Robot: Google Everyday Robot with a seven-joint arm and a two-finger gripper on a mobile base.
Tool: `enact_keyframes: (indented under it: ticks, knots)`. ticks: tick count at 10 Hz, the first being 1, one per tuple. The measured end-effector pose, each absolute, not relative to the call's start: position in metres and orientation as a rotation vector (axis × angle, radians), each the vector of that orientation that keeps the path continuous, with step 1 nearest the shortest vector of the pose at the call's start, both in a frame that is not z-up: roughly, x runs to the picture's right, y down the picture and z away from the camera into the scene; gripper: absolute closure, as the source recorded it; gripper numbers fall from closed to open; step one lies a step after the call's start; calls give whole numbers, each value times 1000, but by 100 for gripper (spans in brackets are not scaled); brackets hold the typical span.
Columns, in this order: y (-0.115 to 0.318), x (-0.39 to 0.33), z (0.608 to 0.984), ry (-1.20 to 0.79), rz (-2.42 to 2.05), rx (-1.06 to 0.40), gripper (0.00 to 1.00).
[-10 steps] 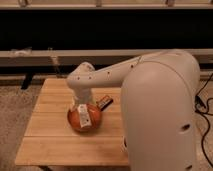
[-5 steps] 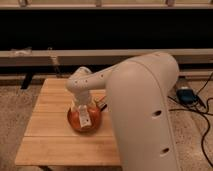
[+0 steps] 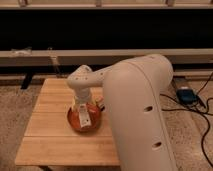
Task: Stand the bottle upright
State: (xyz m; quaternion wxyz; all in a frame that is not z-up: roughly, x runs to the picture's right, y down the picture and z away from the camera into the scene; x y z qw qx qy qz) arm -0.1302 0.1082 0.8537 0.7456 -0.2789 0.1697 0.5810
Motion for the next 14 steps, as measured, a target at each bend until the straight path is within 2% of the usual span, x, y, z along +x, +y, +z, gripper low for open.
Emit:
enact_keyframes:
  ticks: [14]
  knots:
    - [115,-131,860,565,1058,-709,20]
